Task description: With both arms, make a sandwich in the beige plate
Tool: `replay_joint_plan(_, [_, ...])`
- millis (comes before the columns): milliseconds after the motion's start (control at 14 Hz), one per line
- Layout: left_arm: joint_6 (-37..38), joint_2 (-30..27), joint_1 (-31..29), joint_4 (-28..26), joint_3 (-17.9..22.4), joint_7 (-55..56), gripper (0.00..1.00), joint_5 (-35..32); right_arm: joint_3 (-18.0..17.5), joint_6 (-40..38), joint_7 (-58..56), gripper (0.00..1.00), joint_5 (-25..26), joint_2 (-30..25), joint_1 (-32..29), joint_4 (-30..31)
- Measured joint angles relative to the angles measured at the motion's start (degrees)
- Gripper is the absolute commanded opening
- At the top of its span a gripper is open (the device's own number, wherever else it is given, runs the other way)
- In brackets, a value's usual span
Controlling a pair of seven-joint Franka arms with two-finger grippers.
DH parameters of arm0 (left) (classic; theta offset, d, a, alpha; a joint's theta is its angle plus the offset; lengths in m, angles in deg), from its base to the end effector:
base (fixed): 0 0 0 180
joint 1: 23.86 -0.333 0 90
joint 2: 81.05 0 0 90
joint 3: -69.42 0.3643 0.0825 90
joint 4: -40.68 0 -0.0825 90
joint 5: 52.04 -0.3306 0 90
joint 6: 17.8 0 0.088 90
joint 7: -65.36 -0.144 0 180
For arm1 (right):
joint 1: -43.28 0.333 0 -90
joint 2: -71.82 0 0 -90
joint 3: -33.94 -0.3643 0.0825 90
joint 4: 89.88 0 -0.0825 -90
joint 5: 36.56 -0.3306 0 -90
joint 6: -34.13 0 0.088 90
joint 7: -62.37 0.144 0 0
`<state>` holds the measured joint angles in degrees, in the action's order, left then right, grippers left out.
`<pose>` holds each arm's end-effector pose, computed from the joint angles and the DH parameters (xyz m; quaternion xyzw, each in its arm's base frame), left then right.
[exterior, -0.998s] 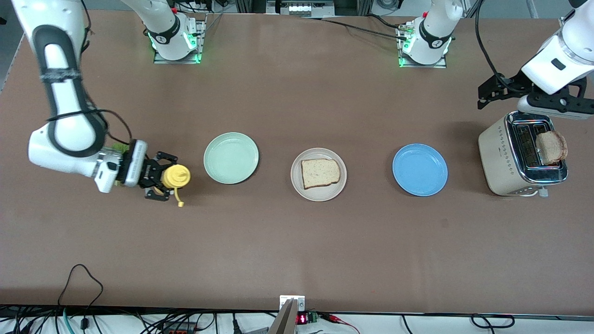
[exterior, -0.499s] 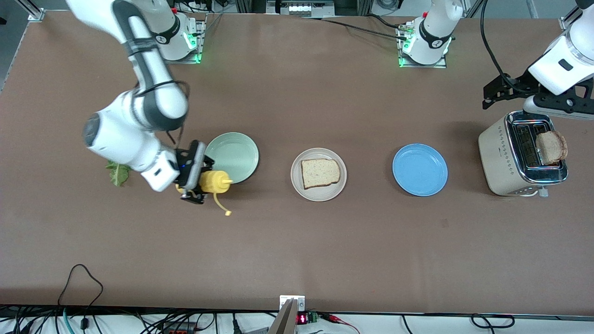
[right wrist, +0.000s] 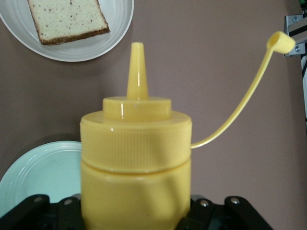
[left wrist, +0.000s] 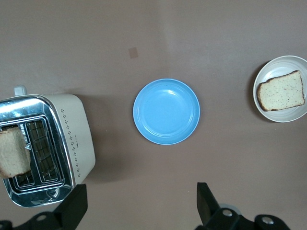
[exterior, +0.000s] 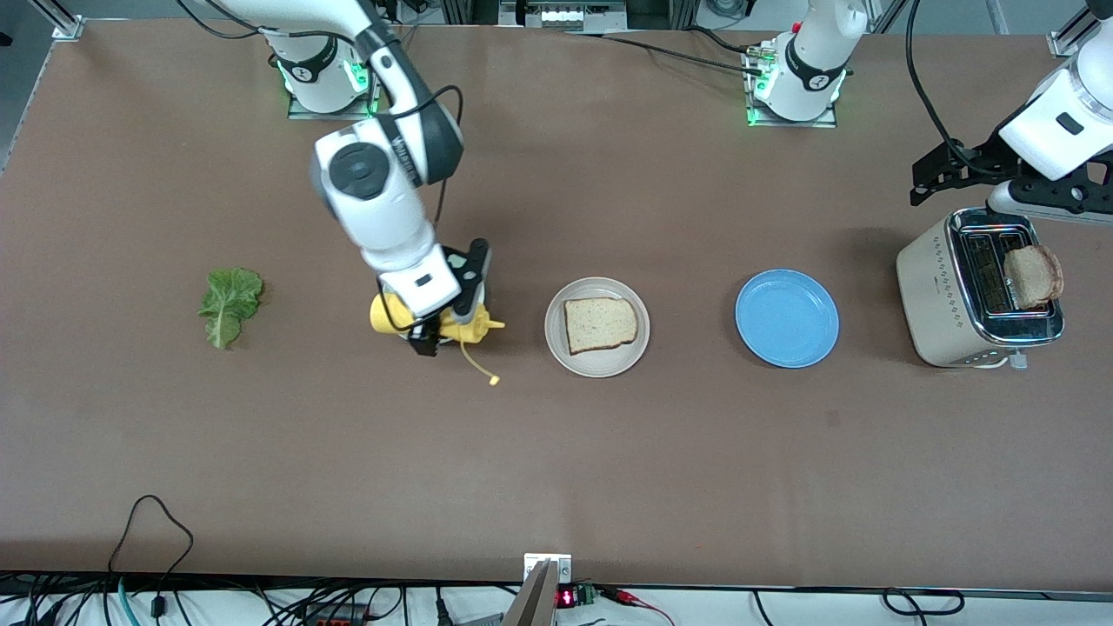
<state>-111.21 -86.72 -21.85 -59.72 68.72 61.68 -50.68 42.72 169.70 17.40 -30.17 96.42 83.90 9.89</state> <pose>0.4664 -0.0257 0.6127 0.9984 -0.0548 -0.0114 0.0113 0.5564 0.3555 0.3905 0.7485 0.6516 0.0899 0.0845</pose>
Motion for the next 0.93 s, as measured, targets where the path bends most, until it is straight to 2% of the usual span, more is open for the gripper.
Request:
replay_joint_plan(143, [0.0,0.0,0.01,0.0,-0.11,0.0,1.0,0.0,0.01,-2.79,4.59,0.33,6.46,1.24,2.37,-1.44])
replay_joint_plan(356, [0.0,0.0,0.03,0.0,-0.31,0.0,1.0,0.0,0.02,-8.24,8.68,0.33,12.71,5.8,5.79,-7.28])
replay_joint_plan(570, [0.28,0.0,0.03,0.0,-0.36,0.0,1.0,0.0,0.04,-11.06,12.84,0.33,17.39,11.05,8.94,-12.3])
replay_joint_plan(784, [0.57,0.0,0.03,0.0,-0.41,0.0,1.0,0.0,0.08,-11.49,16.12,0.33,22.03,14.89,11.45,-13.81])
replay_joint_plan(927, [0.7,0.0,0.03,0.0,-0.43,0.0,1.0,0.0,0.15,-12.38,16.72,0.33,23.41,17.37,12.63,-15.4])
